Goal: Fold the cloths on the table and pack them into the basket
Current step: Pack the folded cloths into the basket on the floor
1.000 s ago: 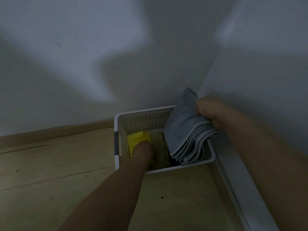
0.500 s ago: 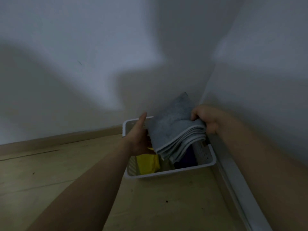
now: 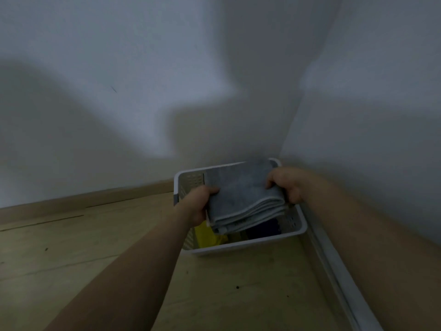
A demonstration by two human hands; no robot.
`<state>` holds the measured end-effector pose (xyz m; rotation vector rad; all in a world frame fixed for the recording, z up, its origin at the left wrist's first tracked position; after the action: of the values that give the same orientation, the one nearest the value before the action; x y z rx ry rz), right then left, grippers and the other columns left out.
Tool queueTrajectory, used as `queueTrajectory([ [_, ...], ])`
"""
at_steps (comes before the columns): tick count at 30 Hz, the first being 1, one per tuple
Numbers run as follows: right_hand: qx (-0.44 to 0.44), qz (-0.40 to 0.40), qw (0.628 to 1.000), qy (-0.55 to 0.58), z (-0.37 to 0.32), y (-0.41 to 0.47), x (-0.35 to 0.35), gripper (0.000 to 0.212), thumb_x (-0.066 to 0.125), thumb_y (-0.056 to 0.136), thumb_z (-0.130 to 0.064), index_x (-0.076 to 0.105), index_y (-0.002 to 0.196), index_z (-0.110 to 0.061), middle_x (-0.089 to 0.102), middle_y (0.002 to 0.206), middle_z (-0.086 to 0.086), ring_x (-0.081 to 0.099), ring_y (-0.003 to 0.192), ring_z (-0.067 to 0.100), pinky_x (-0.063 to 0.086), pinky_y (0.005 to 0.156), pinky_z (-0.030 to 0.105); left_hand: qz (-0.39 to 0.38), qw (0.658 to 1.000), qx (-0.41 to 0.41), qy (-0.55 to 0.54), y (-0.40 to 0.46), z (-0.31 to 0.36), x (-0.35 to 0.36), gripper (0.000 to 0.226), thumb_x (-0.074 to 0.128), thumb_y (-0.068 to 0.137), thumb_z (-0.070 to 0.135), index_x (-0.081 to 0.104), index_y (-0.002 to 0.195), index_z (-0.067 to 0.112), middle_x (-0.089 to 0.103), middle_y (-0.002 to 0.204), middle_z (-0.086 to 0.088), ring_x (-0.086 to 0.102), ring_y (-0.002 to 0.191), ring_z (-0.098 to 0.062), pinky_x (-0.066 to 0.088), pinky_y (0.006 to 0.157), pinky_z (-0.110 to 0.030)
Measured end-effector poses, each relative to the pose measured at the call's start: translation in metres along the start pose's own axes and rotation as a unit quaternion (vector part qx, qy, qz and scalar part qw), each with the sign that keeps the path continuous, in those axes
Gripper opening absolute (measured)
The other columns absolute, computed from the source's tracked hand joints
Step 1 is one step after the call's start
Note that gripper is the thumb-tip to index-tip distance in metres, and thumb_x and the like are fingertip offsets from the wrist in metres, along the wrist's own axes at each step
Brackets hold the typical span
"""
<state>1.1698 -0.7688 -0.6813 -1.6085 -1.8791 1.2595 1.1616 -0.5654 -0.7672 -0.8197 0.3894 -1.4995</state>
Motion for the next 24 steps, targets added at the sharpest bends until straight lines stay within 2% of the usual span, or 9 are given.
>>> queueTrajectory([
  [2,-0.002,0.049,0.999,-0.008,0.008,0.02,0.007,0.04,0.051,0.085,0.004,0.047,0.125,0.007,0.058,0.113,0.024,0.061,0.091,0.039,0.056,0.078,0.043,0.013,0.999,-0.021,0.037,0.001,-0.003,-0.002,0.035,0.049,0.1,0.016,0.047,0.134,0.004,0.059,0.123,-0.013,0.059,0.106,-0.033,0.049,0.086,-0.047],
  [4,-0.026,0.083,0.993,0.074,0.01,0.041,0.018,0.051,0.046,0.095,-0.006,0.03,0.144,-0.001,0.045,0.139,0.017,0.055,0.103,0.038,0.049,0.09,0.03,0.014,0.997,-0.042,0.064,0.003,-0.009,0.001,0.03,0.046,0.102,0.015,0.048,0.13,0.005,0.058,0.122,-0.014,0.057,0.108,-0.035,0.049,0.089,-0.049],
  [6,-0.006,0.109,0.979,0.171,0.017,0.056,0.025,0.05,0.033,0.104,-0.023,0.022,0.148,-0.003,0.038,0.147,0.01,0.05,0.116,0.034,0.041,0.097,0.024,0.017,0.996,-0.049,0.072,0.008,-0.018,0.004,0.029,0.045,0.102,0.014,0.049,0.13,0.005,0.057,0.124,-0.015,0.057,0.112,-0.036,0.049,0.092,-0.05],
  [10,-0.05,0.125,0.984,-0.114,0.03,0.054,0.025,0.051,0.04,0.099,-0.024,0.03,0.147,-0.008,0.037,0.147,0.016,0.041,0.131,0.032,0.035,0.11,0.036,0.032,0.996,-0.055,0.068,0.028,-0.035,0.015,0.034,0.046,0.102,0.013,0.049,0.133,0.002,0.055,0.134,-0.016,0.054,0.119,-0.036,0.045,0.101,-0.051],
  [15,-0.059,0.126,0.965,-0.224,0.046,0.083,0.025,0.058,0.025,0.098,-0.044,0.027,0.148,-0.014,0.035,0.148,0.014,0.045,0.123,0.032,0.038,0.107,0.045,0.025,0.998,-0.044,0.036,0.05,-0.052,0.024,0.033,0.046,0.101,0.009,0.05,0.133,0.008,0.054,0.136,-0.014,0.055,0.119,-0.036,0.044,0.103,-0.054],
  [17,-0.075,0.124,0.94,-0.308,0.051,0.084,0.026,0.053,0.031,0.099,-0.034,0.026,0.148,-0.012,0.027,0.15,0.019,0.04,0.128,0.036,0.037,0.108,0.049,0.025,0.998,-0.04,0.034,0.054,-0.057,0.023,0.034,0.047,0.101,0.008,0.047,0.135,0.008,0.053,0.136,-0.014,0.053,0.119,-0.038,0.044,0.103,-0.054],
  [20,-0.071,0.148,0.924,-0.345,0.06,0.088,0.032,0.049,0.042,0.097,-0.015,0.031,0.143,-0.004,0.023,0.148,0.024,0.034,0.132,0.042,0.036,0.106,0.049,0.034,0.997,-0.05,0.047,0.061,-0.063,0.017,0.034,0.046,0.101,0.007,0.048,0.135,0.004,0.053,0.135,-0.015,0.053,0.119,-0.038,0.045,0.101,-0.051],
  [21,-0.065,0.137,0.908,-0.391,0.064,0.093,0.036,0.055,0.045,0.096,-0.016,0.026,0.146,-0.003,0.018,0.151,0.023,0.029,0.135,0.041,0.032,0.109,0.048,0.041,0.996,-0.054,0.053,0.063,-0.065,0.015,0.035,0.046,0.101,0.007,0.047,0.136,0.003,0.053,0.135,-0.015,0.053,0.119,-0.038,0.046,0.1,-0.051],
  [24,-0.017,0.104,0.885,-0.454,0.073,0.096,0.042,0.094,0.056,0.092,-0.027,-0.015,0.15,-0.007,-0.005,0.158,0.019,0.011,0.145,0.033,0.015,0.117,0.04,0.053,0.994,-0.065,0.073,0.071,-0.071,0.009,0.039,0.048,0.1,0.007,0.046,0.138,0.002,0.052,0.138,-0.016,0.053,0.12,-0.038,0.044,0.103,-0.052],
])
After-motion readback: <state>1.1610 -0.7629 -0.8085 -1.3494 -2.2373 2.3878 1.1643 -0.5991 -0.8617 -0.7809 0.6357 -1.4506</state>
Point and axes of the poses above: each hand's wrist, its own y-axis towards the middle knuckle, its own x-axis out of the palm, z = x × y, the point moved 5 cm from there along y, towards the middle knuckle
